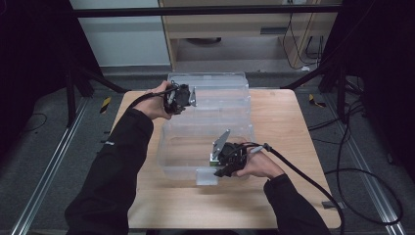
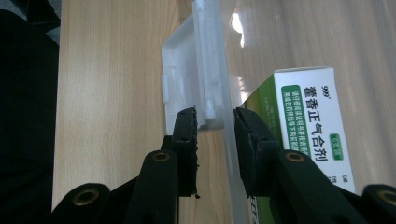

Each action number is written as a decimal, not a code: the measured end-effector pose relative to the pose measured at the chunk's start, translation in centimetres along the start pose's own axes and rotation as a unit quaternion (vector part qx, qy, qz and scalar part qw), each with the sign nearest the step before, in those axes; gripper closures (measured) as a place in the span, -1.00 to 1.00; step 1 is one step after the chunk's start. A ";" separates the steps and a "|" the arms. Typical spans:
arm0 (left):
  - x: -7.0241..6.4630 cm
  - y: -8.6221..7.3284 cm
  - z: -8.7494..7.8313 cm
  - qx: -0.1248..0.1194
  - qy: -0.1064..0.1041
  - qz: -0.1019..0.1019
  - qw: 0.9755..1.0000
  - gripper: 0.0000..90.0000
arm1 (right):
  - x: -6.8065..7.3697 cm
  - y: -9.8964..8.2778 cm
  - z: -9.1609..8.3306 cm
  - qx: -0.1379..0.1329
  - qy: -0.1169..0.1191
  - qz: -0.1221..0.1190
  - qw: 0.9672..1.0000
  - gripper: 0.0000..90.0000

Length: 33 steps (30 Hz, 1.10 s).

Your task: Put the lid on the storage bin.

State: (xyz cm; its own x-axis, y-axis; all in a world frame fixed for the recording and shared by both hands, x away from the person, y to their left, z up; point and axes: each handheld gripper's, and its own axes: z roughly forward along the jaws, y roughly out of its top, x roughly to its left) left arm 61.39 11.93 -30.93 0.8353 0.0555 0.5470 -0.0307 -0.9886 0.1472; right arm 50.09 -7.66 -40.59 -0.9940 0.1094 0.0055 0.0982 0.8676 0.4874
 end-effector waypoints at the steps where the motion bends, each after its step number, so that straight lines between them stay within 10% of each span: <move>1: 0.0 0.0 0.0 0.000 0.000 0.001 1.000 0.76 | 0.0 0.0 0.0 0.000 0.001 0.001 1.000 0.56; 18: -0.5 -0.1 -1.5 -0.020 -0.036 0.001 0.999 0.88 | 0.1 0.0 0.0 0.001 0.003 0.011 1.000 0.57; 33: -2.3 -0.2 -3.3 -0.036 -0.022 0.013 0.999 0.90 | 0.2 0.0 0.0 0.002 0.001 0.013 1.000 0.56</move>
State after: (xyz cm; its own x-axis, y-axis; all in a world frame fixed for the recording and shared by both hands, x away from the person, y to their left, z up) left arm 57.64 12.49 -29.49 0.8568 0.0226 0.5152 -0.0904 -0.9770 0.1933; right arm 49.90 -7.59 -40.60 -0.9911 0.1317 0.0196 0.1247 0.8661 0.4841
